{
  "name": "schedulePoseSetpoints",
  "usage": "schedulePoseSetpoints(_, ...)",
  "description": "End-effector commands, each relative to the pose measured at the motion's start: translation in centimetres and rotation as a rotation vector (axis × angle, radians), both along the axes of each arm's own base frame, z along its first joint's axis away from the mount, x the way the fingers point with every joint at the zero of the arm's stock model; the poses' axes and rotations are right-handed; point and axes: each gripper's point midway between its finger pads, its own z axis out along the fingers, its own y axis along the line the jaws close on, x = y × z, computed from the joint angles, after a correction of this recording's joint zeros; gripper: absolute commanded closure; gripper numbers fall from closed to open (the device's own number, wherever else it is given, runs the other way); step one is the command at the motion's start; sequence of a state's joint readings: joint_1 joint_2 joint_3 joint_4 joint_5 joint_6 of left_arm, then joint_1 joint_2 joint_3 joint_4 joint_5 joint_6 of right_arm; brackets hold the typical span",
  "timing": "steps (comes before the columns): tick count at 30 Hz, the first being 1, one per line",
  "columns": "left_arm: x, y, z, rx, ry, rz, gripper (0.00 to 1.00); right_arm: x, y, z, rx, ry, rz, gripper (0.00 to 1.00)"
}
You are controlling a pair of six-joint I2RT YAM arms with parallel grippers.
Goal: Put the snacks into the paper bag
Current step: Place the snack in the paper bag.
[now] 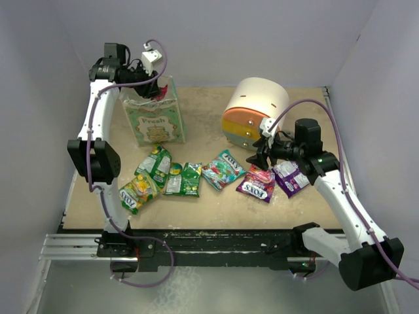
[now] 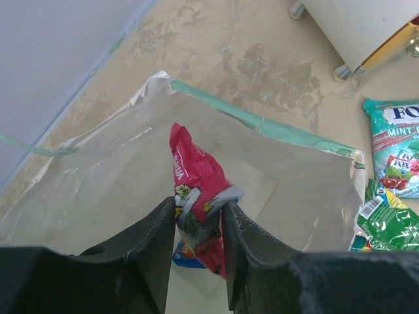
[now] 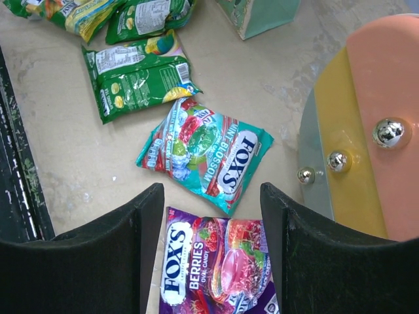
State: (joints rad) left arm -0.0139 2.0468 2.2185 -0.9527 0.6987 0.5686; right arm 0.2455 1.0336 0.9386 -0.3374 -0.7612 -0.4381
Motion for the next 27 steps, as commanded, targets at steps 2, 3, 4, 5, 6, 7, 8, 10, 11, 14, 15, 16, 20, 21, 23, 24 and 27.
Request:
schedulePoseSetpoints(2,0.3,0.1,1.3,-0.032,0.004,0.034,0.61,0.4,0.1,0.9,0.015,-0.056,0.010,0.37)
schedulePoseSetpoints(3,0.4,0.0,1.2,-0.039,0.013,0.041,0.61,0.5,0.1,0.9,0.015,-0.056,0.010,0.37)
schedulePoseSetpoints(4,0.4,0.0,1.1,-0.044,0.021,0.045,0.61,0.5,0.1,0.9,0.014,-0.057,0.008,0.37)
schedulePoseSetpoints(5,0.5,-0.1,0.9,-0.049,0.030,0.047,0.61,0.5,0.1,0.9,0.013,-0.057,0.007,0.37)
schedulePoseSetpoints(6,0.4,-0.1,0.8,-0.055,0.037,0.047,0.61,0.6,0.1,0.9,0.012,-0.057,0.005,0.37)
schedulePoseSetpoints(7,0.4,-0.2,0.6,-0.058,0.043,0.047,0.61,0.6,0.0,0.8,0.010,-0.057,0.004,0.37)
schedulePoseSetpoints(8,0.4,-0.2,0.6,-0.061,0.048,0.047,0.61,0.6,0.0,0.8,0.009,-0.058,0.003,0.37)
schedulePoseSetpoints(10,0.4,-0.2,0.6,-0.064,0.051,0.047,0.61,0.7,0.0,0.8,0.008,-0.059,-0.001,0.37)
schedulePoseSetpoints(11,0.4,-0.2,0.7,-0.064,0.048,0.047,0.61,0.7,0.0,0.8,0.008,-0.060,-0.001,0.36)
schedulePoseSetpoints(14,0.3,-0.2,1.6,-0.064,0.019,0.045,0.60,0.7,-0.1,0.7,0.007,-0.059,-0.003,0.36)
schedulePoseSetpoints(15,0.3,-0.2,2.1,-0.062,0.002,0.047,0.60,0.8,-0.1,0.7,0.005,-0.061,-0.008,0.36)
schedulePoseSetpoints(16,0.4,-0.1,2.7,-0.060,-0.018,0.051,0.60,1.0,-0.2,0.8,0.002,-0.067,-0.014,0.36)
schedulePoseSetpoints(20,0.6,0.5,6.2,-0.041,-0.135,0.088,0.56,1.2,-0.4,0.7,-0.003,-0.073,-0.028,0.35)
schedulePoseSetpoints(21,0.7,0.8,7.1,-0.033,-0.170,0.103,0.54,1.2,-0.4,0.7,-0.003,-0.073,-0.029,0.35)
schedulePoseSetpoints(23,0.7,1.4,9.0,-0.017,-0.242,0.138,0.50,1.3,-0.5,0.7,-0.004,-0.074,-0.035,0.34)
schedulePoseSetpoints(24,0.6,1.8,9.9,-0.007,-0.274,0.157,0.49,1.3,-0.5,0.6,-0.004,-0.073,-0.037,0.33)
schedulePoseSetpoints(27,-0.4,2.9,13.0,0.018,-0.379,0.218,0.43,1.4,-0.7,0.6,-0.005,-0.076,-0.044,0.33)
